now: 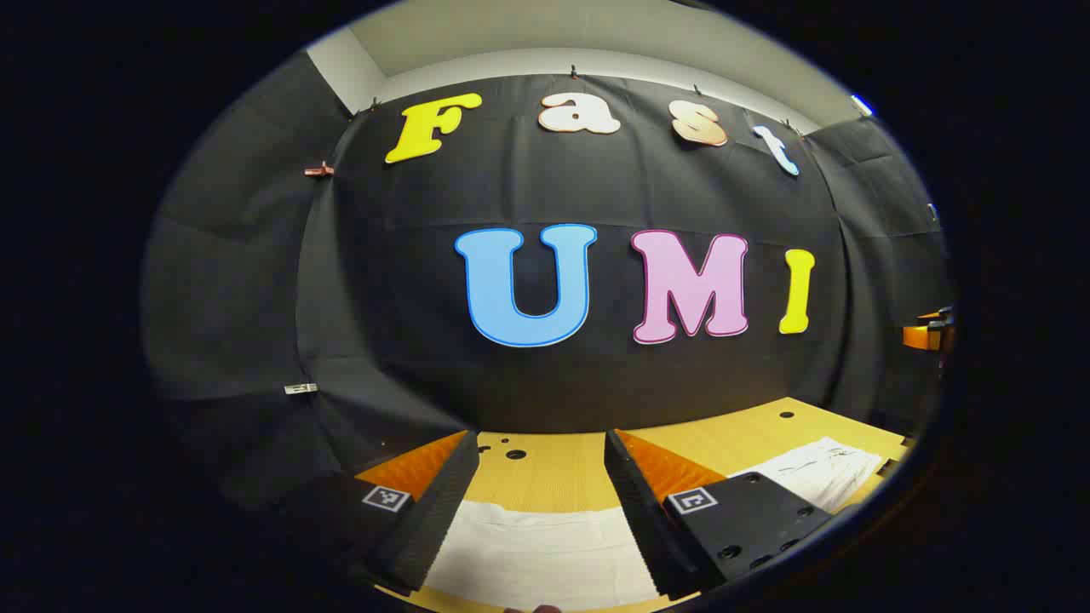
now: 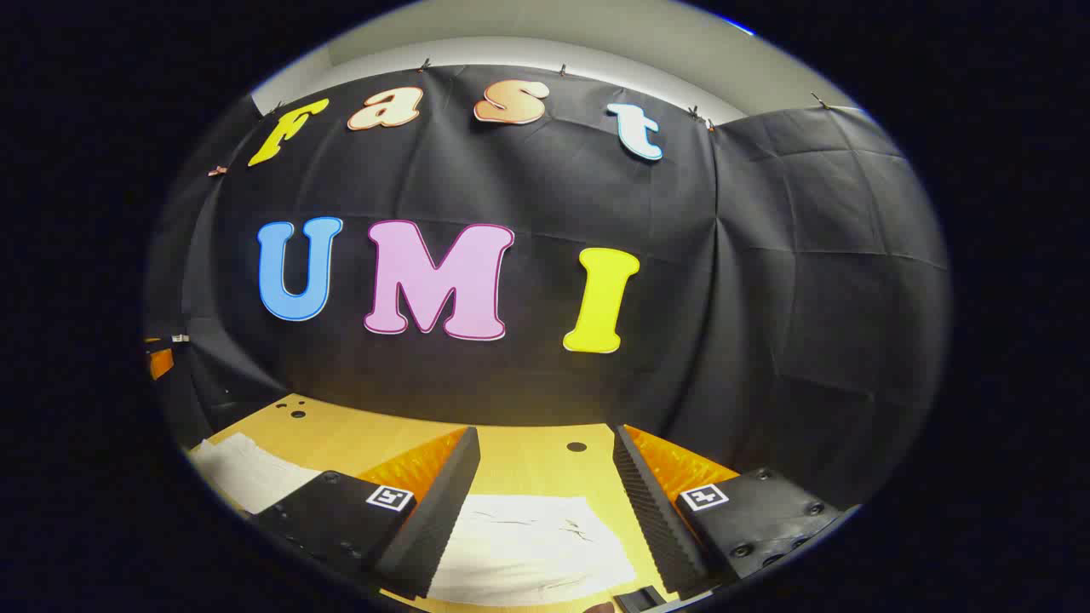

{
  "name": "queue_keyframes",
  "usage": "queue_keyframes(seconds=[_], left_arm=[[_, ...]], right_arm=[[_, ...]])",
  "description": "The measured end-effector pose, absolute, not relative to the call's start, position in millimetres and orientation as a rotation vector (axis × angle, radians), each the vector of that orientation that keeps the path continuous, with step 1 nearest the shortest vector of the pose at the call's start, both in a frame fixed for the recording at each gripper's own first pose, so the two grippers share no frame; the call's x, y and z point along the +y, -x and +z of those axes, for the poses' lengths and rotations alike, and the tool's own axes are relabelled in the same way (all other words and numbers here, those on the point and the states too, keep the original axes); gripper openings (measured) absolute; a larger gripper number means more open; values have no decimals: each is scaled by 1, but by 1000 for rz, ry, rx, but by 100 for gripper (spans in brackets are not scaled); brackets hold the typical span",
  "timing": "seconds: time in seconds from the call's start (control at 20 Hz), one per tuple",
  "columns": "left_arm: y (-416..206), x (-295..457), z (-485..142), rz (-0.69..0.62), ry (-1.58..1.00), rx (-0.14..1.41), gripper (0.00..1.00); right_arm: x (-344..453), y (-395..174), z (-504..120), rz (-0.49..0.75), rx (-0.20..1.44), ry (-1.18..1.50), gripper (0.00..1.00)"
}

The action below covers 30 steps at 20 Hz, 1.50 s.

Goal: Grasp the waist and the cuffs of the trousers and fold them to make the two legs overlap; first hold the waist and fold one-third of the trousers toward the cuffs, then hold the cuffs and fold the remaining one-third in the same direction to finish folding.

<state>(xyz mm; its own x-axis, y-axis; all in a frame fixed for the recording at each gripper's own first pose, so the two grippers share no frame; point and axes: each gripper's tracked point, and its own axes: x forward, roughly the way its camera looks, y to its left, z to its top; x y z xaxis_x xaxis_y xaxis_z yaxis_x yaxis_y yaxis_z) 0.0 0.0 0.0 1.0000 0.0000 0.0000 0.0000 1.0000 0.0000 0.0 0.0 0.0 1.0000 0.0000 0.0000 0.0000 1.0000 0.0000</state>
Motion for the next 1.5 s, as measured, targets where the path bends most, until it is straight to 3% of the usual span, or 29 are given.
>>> queue_keyframes(seconds=[0.35,0.6,0.75,1.05,1.5], left_arm=[[5,8,-14,-8,82,32,94],[10,-9,-16,-108,287,54,91],[11,-14,-23,-104,324,62,90],[6,40,-79,-79,-54,182,90],[29,65,-233,-354,-797,479,90]], right_arm=[[3,7,2,12,-4,90,97],[10,13,4,23,-4,135,97],[10,16,4,26,-3,147,98],[-12,14,-31,12,80,272,97],[-46,45,-75,-49,191,326,97]])
